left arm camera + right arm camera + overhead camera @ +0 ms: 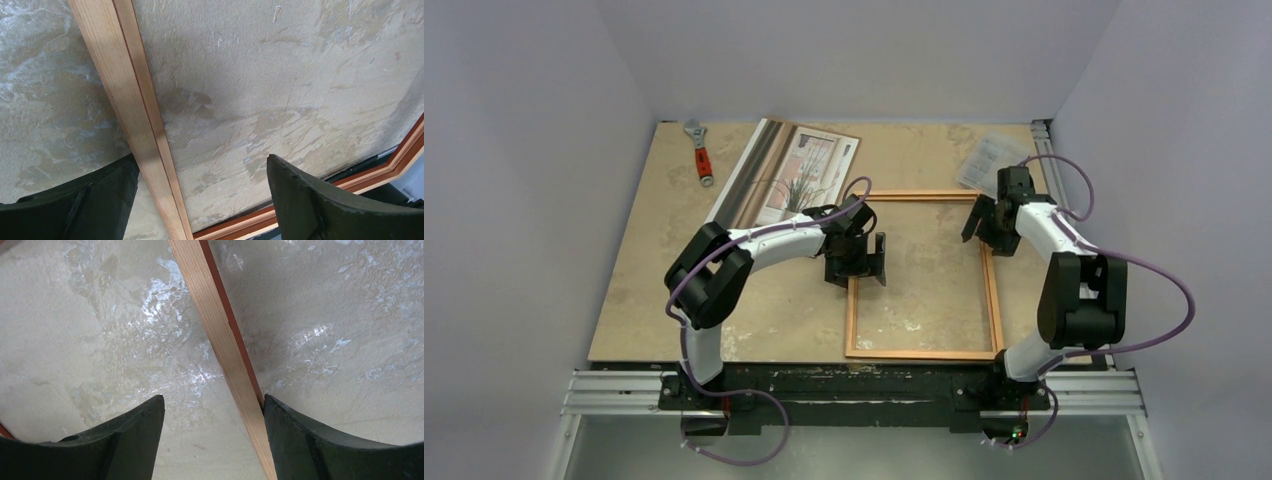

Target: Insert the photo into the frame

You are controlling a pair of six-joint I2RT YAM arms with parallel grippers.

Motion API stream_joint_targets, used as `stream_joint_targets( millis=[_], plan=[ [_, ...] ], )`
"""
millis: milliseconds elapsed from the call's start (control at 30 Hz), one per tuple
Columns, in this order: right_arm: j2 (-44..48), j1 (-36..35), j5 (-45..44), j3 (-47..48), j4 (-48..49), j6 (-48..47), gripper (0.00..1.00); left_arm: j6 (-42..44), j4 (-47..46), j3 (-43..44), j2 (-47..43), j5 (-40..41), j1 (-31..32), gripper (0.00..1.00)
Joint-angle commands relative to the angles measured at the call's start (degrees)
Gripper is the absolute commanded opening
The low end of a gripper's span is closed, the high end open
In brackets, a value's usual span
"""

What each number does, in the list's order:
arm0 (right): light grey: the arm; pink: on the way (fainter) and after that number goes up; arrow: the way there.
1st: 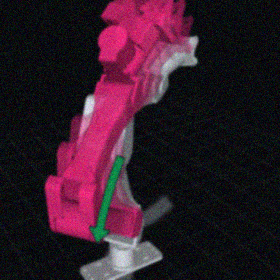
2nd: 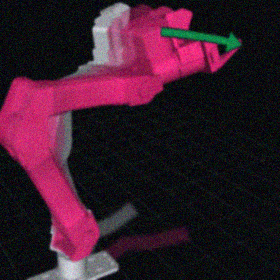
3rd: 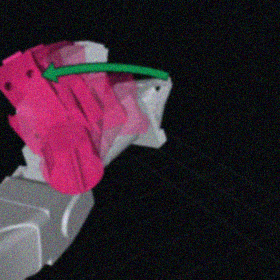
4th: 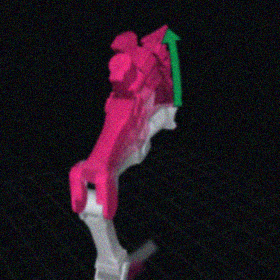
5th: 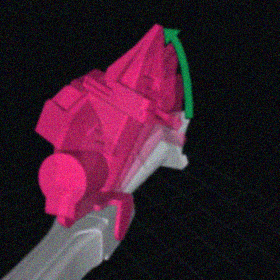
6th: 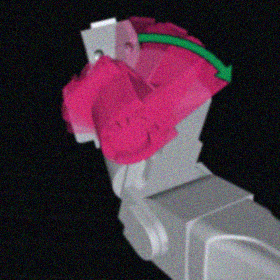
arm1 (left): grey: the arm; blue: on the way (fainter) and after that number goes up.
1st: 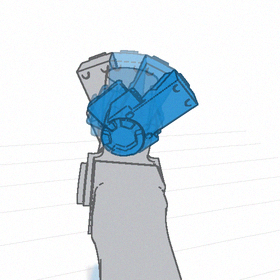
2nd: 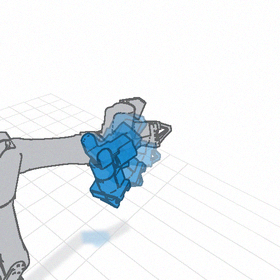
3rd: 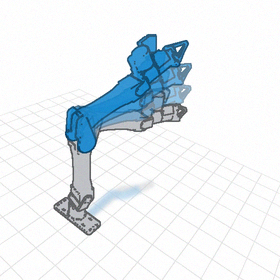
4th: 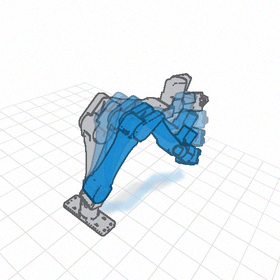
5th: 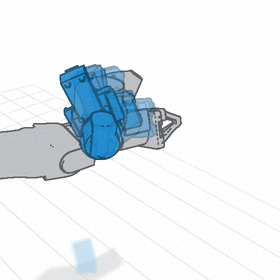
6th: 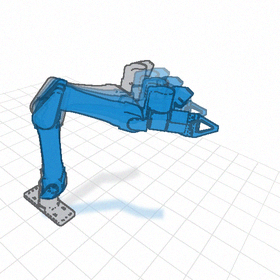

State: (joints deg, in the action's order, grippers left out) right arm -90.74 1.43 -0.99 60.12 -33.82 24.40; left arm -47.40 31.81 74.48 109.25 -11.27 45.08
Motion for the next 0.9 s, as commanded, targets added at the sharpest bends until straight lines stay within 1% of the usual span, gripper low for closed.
stream_joint_targets(
  millis=[0,133,233,433,533,633,733,867],
  plan=[
    [-1.43,-0.68,0.78,1.56,-0.23,0.94,0.7,-0.14,-0.8,1.46,-0.58,1.33,0.67,0.94],
    [-4.11,-0.7,0.55,1.69,-0.17,1.16,0.7,0.12,0.37,1.46,-2.22,2.55,0.64,0.94],
    [-4.37,-0.73,-1.22,1.78,-0.16,1.06,0.7,0.15,0.78,1.55,-2.7,2.72,0.63,0.94],
    [-4.17,-0.82,-9.24,2.09,-1.66,1.38,0.71,0.06,1.7,1.99,-3.34,3.46,0.62,0.97],
    [-2.01,-0.82,-11.45,1.02,-1.13,1.87,0.71,-0.64,1.83,1.66,-3.95,3.61,0.66,0.98],
    [-0.28,-0.8,-9.84,-0.14,0.42,1.56,0.71,-2.19,0.56,1.13,-3.8,2.21,0.67,0.96],
    [-2.23,-0.82,-7.63,0.74,0.27,1.31,0.7,-3.54,-1.23,0.35,-3.62,0.39,0.79,0.93],
    [-4.16,-0.8,-4.98,1.05,0.22,1.35,0.7,-4.31,-1.38,-0.28,-3.65,-0.35,0.92,0.89]
  ],
)
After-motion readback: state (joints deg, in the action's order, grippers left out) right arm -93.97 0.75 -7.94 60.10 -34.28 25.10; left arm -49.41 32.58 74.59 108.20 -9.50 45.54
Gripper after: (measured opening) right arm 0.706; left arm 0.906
